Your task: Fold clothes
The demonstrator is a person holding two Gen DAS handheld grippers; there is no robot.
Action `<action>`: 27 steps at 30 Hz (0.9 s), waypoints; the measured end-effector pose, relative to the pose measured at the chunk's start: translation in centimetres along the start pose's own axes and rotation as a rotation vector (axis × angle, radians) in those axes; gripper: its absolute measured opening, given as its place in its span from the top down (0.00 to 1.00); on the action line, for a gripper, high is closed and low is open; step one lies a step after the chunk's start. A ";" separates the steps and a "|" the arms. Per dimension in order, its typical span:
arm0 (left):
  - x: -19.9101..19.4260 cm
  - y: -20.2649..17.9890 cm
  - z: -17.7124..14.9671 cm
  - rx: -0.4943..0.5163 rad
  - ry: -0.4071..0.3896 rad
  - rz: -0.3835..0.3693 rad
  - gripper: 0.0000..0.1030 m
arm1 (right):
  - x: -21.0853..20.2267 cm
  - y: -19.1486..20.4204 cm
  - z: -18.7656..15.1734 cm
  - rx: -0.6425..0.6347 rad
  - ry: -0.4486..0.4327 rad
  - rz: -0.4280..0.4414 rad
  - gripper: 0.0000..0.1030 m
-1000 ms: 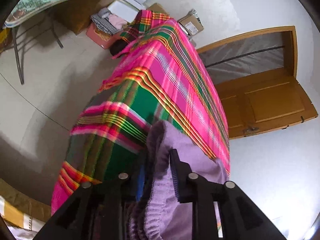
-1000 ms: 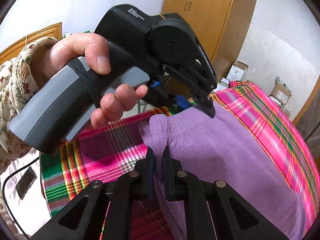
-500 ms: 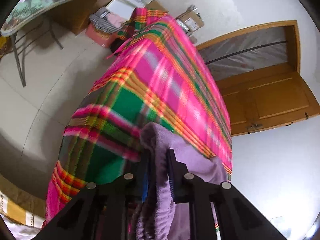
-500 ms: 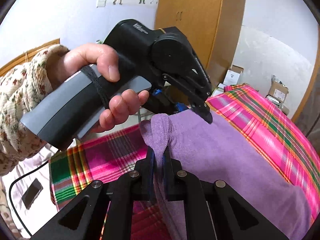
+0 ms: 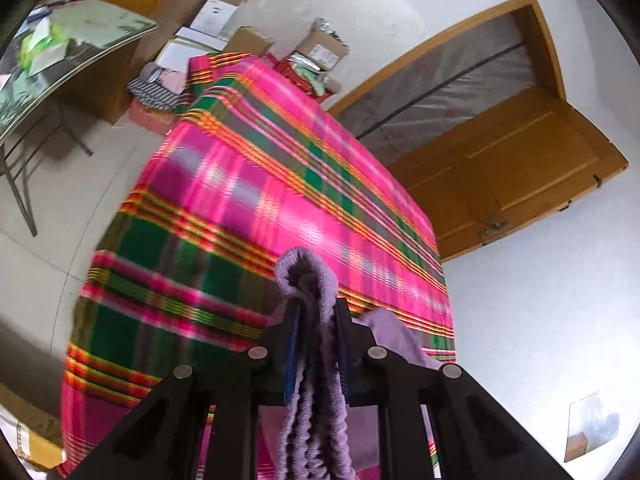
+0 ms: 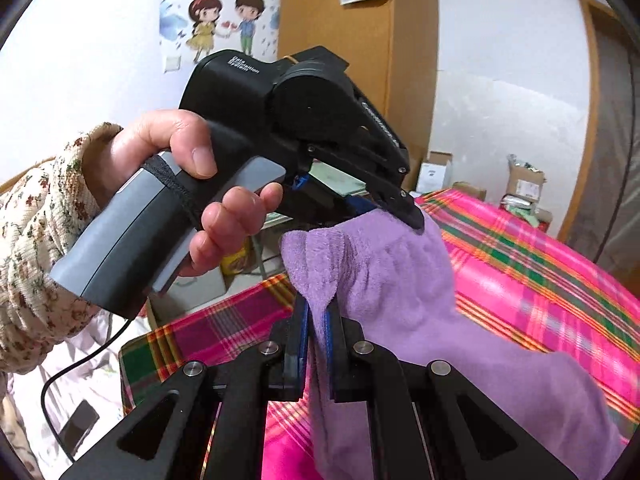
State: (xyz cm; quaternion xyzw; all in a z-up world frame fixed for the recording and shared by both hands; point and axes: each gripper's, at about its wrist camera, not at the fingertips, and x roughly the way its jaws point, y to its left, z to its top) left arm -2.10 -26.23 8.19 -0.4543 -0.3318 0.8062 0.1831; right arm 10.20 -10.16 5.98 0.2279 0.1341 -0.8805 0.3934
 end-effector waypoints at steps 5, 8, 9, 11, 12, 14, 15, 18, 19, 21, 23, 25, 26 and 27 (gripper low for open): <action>1.1 -2.8 -0.5 0.025 0.001 -0.019 0.84 | -2.7 -1.6 -0.6 0.034 -0.023 -0.032 0.93; 1.9 -4.5 -1.0 0.045 0.004 -0.027 0.84 | -4.0 -2.8 -1.4 0.050 -0.029 -0.045 0.93; 2.1 -5.1 -1.2 0.053 0.005 -0.030 0.84 | -4.6 -3.1 -1.6 0.054 -0.034 -0.049 0.93; 2.6 -6.2 -1.4 0.068 0.008 -0.037 0.84 | -5.7 -3.9 -2.1 0.060 -0.047 -0.058 0.94; 2.8 -6.6 -1.6 0.073 0.011 -0.040 0.84 | -6.1 -4.3 -2.3 0.065 -0.048 -0.064 0.94; 3.3 -7.4 -1.8 0.083 0.016 -0.049 0.87 | -7.0 -4.9 -2.7 0.074 -0.051 -0.075 0.94; 3.6 -7.8 -1.9 0.087 0.017 -0.056 0.92 | -7.2 -5.2 -2.9 0.080 -0.054 -0.080 0.94; 4.6 -9.5 -2.2 0.106 0.022 -0.074 0.98 | -8.5 -6.3 -3.5 0.096 -0.071 -0.100 0.96; 5.2 -10.0 -2.3 0.113 0.031 -0.072 0.98 | -9.0 -6.7 -3.6 0.101 -0.079 -0.108 0.96; 6.1 -10.9 -2.5 0.127 0.054 -0.075 0.98 | -9.8 -7.6 -4.1 0.116 -0.084 -0.124 0.96; 7.1 -11.3 -2.9 0.128 0.071 -0.063 0.98 | -10.1 -8.5 -4.6 0.142 -0.071 -0.130 0.96; 7.9 -11.1 -3.3 0.123 0.087 -0.047 0.97 | -10.0 -9.3 -5.2 0.163 -0.052 -0.126 0.96; 8.2 -10.9 -3.5 0.118 0.094 -0.038 0.97 | -10.0 -9.7 -5.5 0.169 -0.045 -0.126 0.96; 8.4 -10.5 -3.6 0.104 0.101 -0.031 0.97 | -10.0 -10.1 -5.9 0.175 -0.037 -0.127 0.96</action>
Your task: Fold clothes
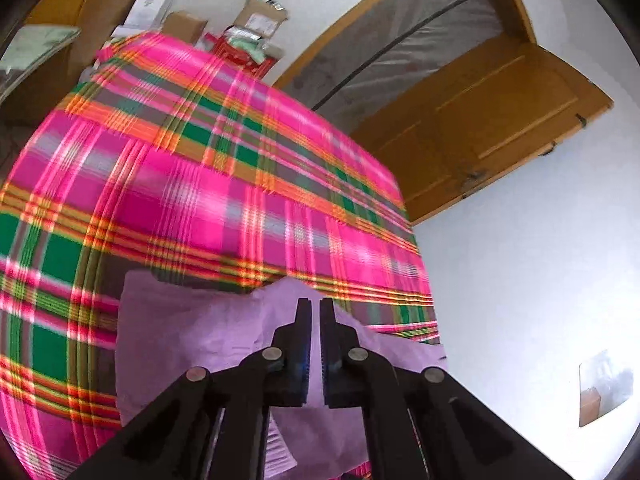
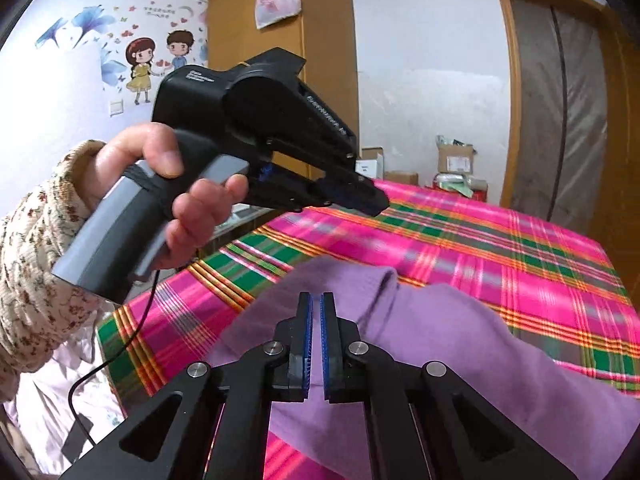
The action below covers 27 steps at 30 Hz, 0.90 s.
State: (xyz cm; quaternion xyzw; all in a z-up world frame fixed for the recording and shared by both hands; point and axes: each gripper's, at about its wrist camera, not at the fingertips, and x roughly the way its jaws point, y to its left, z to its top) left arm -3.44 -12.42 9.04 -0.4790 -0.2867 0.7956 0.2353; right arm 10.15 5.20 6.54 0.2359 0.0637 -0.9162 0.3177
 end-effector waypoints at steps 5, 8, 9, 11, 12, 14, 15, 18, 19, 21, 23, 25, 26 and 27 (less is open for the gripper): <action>0.7 2.2 -1.3 -0.054 0.017 0.027 0.89 | 1.6 -4.0 -1.0 0.147 0.065 0.055 0.92; 0.6 3.6 -2.2 -0.086 0.015 0.070 0.83 | 3.3 -6.6 -1.8 0.284 0.137 0.116 0.82; 0.5 4.1 -2.5 -0.096 0.014 0.077 0.83 | 3.9 -7.4 -2.2 0.329 0.161 0.132 0.73; 0.3 5.3 -3.1 -0.127 0.008 0.081 0.82 | 5.0 -8.4 -2.7 0.387 0.198 0.181 0.68; 0.2 5.8 -3.4 -0.139 0.002 0.082 0.82 | 5.6 -8.9 -2.9 0.415 0.216 0.205 0.64; -0.2 6.7 -4.1 -0.164 -0.011 0.083 0.82 | 6.5 -9.5 -3.1 0.478 0.238 0.269 0.63; -0.3 7.2 -4.4 -0.177 -0.018 0.083 0.82 | 6.8 -9.8 -3.1 0.509 0.245 0.292 0.62; -1.0 8.4 -5.4 -0.206 -0.039 0.081 0.82 | 8.1 -10.8 -3.4 0.607 0.271 0.332 0.58; -1.2 8.6 -5.6 -0.203 -0.045 0.083 0.82 | 8.4 -11.1 -3.5 0.632 0.279 0.330 0.57; -1.4 9.1 -5.9 -0.202 -0.051 0.081 0.82 | 8.9 -12.0 -3.8 0.694 0.289 0.355 0.57; -1.5 9.5 -6.1 -0.211 -0.053 0.072 0.81 | 9.3 -12.5 -4.0 0.737 0.304 0.357 0.55; -1.5 9.7 -6.3 -0.221 -0.060 0.063 0.81 | 9.9 -12.4 -3.9 0.748 0.321 0.362 0.54; -1.6 9.8 -6.4 -0.224 -0.064 0.059 0.81 | 10.1 -12.2 -3.7 0.751 0.326 0.368 0.53; -1.7 9.8 -6.6 -0.225 -0.069 0.053 0.81 | 10.3 -12.0 -3.5 0.754 0.331 0.375 0.50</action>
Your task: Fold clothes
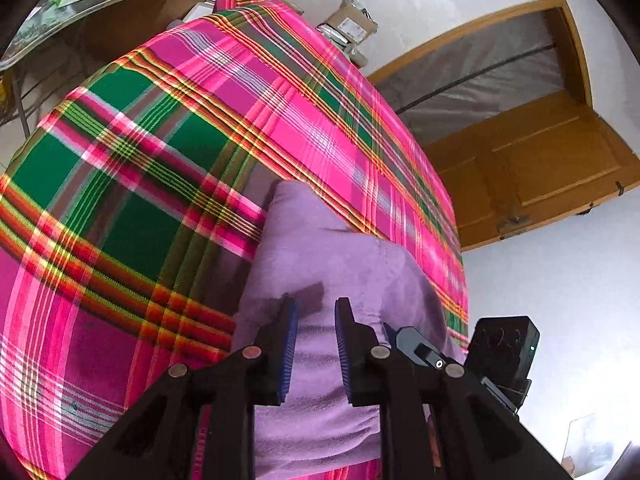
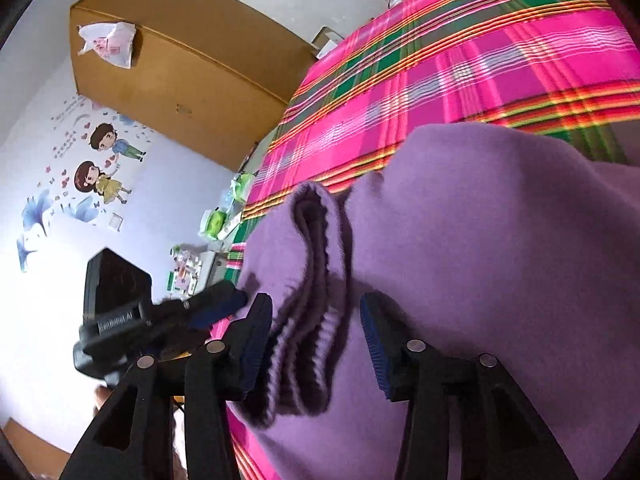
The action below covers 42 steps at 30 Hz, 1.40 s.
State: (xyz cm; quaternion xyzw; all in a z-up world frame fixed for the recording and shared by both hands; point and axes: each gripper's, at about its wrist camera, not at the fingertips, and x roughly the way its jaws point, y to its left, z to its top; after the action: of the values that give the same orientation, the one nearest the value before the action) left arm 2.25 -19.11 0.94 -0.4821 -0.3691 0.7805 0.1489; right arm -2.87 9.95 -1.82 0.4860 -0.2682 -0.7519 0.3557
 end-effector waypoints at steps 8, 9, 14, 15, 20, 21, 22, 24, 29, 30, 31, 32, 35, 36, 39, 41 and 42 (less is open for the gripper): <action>-1.0 1.1 -0.1 -0.022 -0.014 -0.034 0.81 | 1.9 2.0 0.0 -0.043 0.051 -0.024 0.46; -1.1 1.3 -0.1 -0.025 -0.015 -0.037 0.81 | 2.1 2.2 0.1 -0.055 0.056 -0.023 0.46; -1.3 1.7 -0.1 -0.035 -0.015 -0.046 0.80 | 3.0 3.4 0.2 -0.119 0.081 -0.042 0.67; -1.4 1.7 -0.2 -0.033 -0.016 -0.046 0.80 | 3.0 3.7 0.1 -0.139 0.078 -0.053 0.73; -1.6 1.5 -0.6 -0.033 -0.022 -0.050 0.80 | 2.1 4.8 -0.2 -0.200 0.042 -0.059 0.81; -1.8 1.4 -0.7 -0.028 -0.027 -0.052 0.79 | 1.8 5.1 -0.2 -0.211 0.034 -0.058 0.82; -2.0 1.2 -0.8 -0.024 -0.032 -0.056 0.76 | 1.3 5.4 -0.2 -0.222 0.022 -0.058 0.82; -2.3 0.8 -1.0 -0.020 -0.047 -0.068 0.75 | 0.3 5.7 -0.2 -0.227 0.000 -0.048 0.82; -2.5 -0.6 -1.2 0.000 -0.052 -0.080 0.74 | -3.1 5.8 -0.1 -0.237 -0.052 -0.033 0.82; -2.4 -0.9 -1.3 0.004 -0.051 -0.082 0.74 | -3.8 5.7 0.0 -0.236 -0.063 -0.033 0.82; -2.3 -1.1 -1.4 0.008 -0.048 -0.084 0.74 | -4.4 5.7 0.0 -0.236 -0.074 -0.034 0.82; -2.2 -1.3 -1.5 0.013 -0.043 -0.084 0.73 | -5.1 5.6 0.0 -0.237 -0.084 -0.036 0.82; -1.7 -2.0 -2.0 0.024 -0.029 -0.086 0.73 | -7.2 5.3 -0.1 -0.237 -0.113 -0.040 0.82; -1.5 -2.2 -2.2 0.029 -0.025 -0.085 0.73 | -7.9 5.1 -0.1 -0.237 -0.120 -0.049 0.82; -0.9 -3.0 -2.5 0.048 -0.015 -0.073 0.73 | -9.5 4.3 -0.3 -0.231 -0.130 -0.059 0.82; -0.3 -3.5 -2.8 0.060 0.005 -0.069 0.73 | -10.5 3.4 -0.5 -0.221 -0.137 -0.074 0.82; 0.1 -3.7 -3.0 0.066 0.016 -0.067 0.73 | -11.0 3.1 -0.7 -0.215 -0.140 -0.078 0.82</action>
State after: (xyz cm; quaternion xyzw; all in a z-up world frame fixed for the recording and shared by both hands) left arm 4.33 -15.26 2.79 -0.4705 -0.3579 0.7829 0.1939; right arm 1.64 16.80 6.13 0.4017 -0.1911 -0.8216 0.3564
